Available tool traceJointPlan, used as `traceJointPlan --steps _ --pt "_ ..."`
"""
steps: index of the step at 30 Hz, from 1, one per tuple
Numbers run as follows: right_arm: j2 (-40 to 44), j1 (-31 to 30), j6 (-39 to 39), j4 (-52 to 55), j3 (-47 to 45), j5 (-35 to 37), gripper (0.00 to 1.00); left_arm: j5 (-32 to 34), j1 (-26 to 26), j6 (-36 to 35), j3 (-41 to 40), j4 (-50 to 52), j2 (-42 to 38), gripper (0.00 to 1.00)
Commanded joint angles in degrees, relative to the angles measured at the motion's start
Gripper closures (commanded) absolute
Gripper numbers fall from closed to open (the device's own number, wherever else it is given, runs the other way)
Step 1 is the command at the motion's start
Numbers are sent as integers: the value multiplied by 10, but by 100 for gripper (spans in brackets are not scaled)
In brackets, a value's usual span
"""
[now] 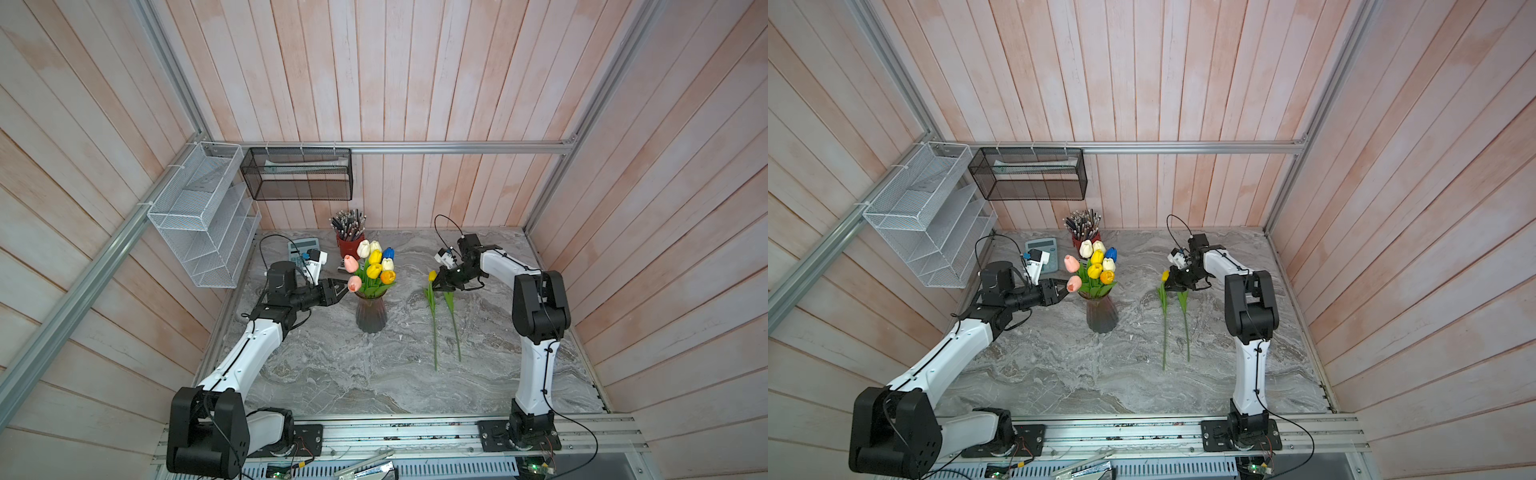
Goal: Pick out yellow flowers from the vase
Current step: Place the flower at the center of the board.
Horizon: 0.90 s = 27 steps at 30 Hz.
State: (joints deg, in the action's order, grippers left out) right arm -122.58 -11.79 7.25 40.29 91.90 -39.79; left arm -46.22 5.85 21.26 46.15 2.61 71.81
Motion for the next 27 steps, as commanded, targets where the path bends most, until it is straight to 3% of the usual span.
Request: traceJointPlan --steps 1,16,27 --pt "-15 4 6 -17 5 1 99 -6 -4 -14 -2 4 2 52" --pt "-26 3 14 -35 -6 10 90 -6 -6 -14 -1 8 3 52" --pt "20 2 3 -16 -27 54 81 -5 -7 -16 0 14 -1 52"
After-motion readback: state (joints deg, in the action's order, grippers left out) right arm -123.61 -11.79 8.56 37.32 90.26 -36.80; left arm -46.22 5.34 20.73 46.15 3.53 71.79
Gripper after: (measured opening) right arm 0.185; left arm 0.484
